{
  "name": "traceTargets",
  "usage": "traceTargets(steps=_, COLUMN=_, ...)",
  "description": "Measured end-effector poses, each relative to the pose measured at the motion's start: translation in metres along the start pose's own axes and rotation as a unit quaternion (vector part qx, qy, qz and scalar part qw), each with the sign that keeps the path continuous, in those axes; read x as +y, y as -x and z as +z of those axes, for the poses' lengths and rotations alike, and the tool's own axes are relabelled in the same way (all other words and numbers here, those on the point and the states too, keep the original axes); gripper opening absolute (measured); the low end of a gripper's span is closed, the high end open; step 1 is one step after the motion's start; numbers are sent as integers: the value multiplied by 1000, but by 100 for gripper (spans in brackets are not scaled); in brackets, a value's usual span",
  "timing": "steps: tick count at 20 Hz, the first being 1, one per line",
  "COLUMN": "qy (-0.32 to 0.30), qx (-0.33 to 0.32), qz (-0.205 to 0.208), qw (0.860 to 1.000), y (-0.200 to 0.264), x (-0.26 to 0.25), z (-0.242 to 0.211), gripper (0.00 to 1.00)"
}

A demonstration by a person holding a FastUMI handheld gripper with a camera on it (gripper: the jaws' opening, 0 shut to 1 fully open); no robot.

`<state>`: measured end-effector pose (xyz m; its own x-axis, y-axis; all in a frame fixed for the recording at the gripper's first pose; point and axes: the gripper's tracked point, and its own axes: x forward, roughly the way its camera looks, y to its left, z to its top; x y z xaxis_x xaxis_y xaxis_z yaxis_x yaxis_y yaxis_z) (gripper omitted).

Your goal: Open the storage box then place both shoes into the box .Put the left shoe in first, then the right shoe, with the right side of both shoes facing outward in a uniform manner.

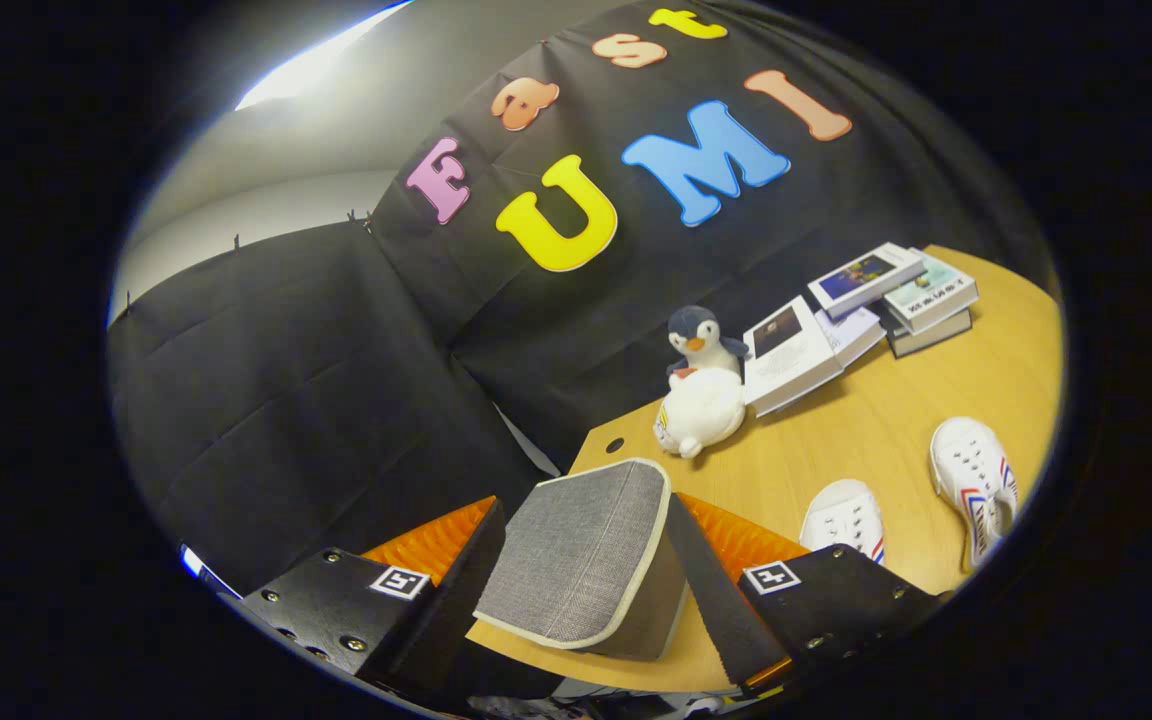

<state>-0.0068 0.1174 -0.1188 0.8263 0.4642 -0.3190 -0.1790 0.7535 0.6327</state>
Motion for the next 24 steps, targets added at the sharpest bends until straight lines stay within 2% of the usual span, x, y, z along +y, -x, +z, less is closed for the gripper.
traceTargets(steps=3, qy=-72, qx=33, qz=19, qw=997, y=-11, x=-4, z=-21, gripper=98)
traceTargets(steps=8, qy=-172, qx=73, qz=36, qw=982, y=-25, x=-10, z=-51, gripper=98)
traceTargets(steps=12, qy=-235, qx=92, qz=38, qw=967, y=-40, x=-21, z=-70, gripper=98)
traceTargets(steps=15, qy=-292, qx=118, qz=53, qw=948, y=-46, x=-20, z=-86, gripper=95)
traceTargets(steps=18, qy=-321, qx=143, qz=66, qw=934, y=-50, x=-13, z=-101, gripper=95)
traceTargets(steps=19, qy=-327, qx=149, qz=71, qw=930, y=-50, x=-12, z=-105, gripper=92)
traceTargets(steps=20, qy=-334, qx=160, qz=77, qw=926, y=-51, x=-9, z=-109, gripper=84)
traceTargets(steps=22, qy=-331, qx=182, qz=82, qw=922, y=-51, x=-4, z=-116, gripper=83)
traceTargets(steps=23, qy=-322, qx=176, qz=71, qw=928, y=-52, x=-11, z=-116, gripper=65)
traceTargets(steps=24, qy=-333, qx=169, qz=71, qw=925, y=-52, x=-12, z=-107, gripper=47)
